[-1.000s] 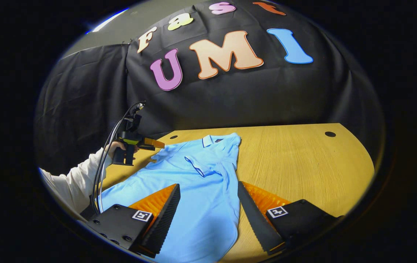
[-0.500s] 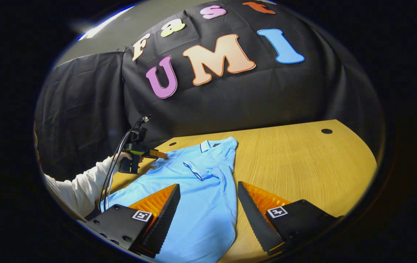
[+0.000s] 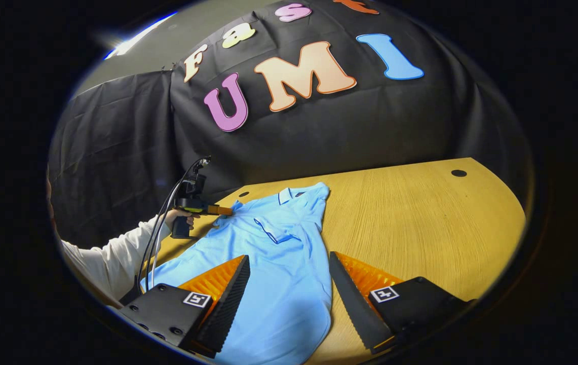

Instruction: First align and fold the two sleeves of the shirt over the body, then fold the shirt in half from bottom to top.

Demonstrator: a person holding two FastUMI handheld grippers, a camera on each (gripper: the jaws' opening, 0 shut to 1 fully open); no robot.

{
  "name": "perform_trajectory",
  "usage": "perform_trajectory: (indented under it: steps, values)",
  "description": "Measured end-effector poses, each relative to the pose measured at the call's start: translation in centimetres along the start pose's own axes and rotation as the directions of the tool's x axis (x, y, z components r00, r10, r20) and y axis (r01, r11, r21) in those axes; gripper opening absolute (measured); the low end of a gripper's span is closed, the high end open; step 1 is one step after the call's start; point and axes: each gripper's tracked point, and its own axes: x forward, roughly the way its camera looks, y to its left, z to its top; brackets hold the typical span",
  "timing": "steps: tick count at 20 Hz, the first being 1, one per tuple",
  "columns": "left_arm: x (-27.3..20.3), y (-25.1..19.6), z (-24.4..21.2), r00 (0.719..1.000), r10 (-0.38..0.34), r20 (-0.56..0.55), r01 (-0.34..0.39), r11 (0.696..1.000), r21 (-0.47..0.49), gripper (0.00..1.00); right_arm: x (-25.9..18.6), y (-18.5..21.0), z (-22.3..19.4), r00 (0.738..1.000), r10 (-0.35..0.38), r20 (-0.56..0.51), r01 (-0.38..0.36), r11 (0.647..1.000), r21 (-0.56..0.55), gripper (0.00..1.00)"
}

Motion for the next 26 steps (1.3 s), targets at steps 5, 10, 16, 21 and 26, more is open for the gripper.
perform_trajectory:
  steps: [5, 10, 16, 21, 26]
  values:
    - [0.5, -0.9, 0.0, 0.999, -0.034, 0.009, 0.034, 0.999, -0.007, 0.05, 0.1, 0.0, -0.1, 1.0, 0.013, -0.011, -0.013, 1.0, 0.003, 0.98]
    - [0.1, -1.1, 0.8, 0.999, -0.004, 0.044, 0.006, 0.999, -0.043, 0.0, 0.1, -0.6, 0.2, 1.0, 0.002, -0.004, -0.002, 1.0, -0.003, 0.98]
    - [-2.5, -4.1, 5.4, 0.988, -0.036, 0.153, 0.045, 0.998, -0.053, 0.0, -0.1, -1.3, 0.1, 1.0, -0.009, -0.006, 0.009, 1.0, 0.005, 0.98]
    - [-5.9, -12.0, 7.4, 0.961, -0.187, 0.204, 0.174, 0.981, 0.081, 0.0, -0.4, -1.3, 0.4, 1.0, -0.013, -0.001, 0.013, 1.0, -0.008, 0.98]
    - [-9.2, -20.7, 7.6, 0.923, -0.291, 0.252, 0.207, 0.927, 0.314, 0.0, -0.5, -1.3, 0.2, 1.0, -0.02, -0.007, 0.02, 1.0, -0.016, 0.98]
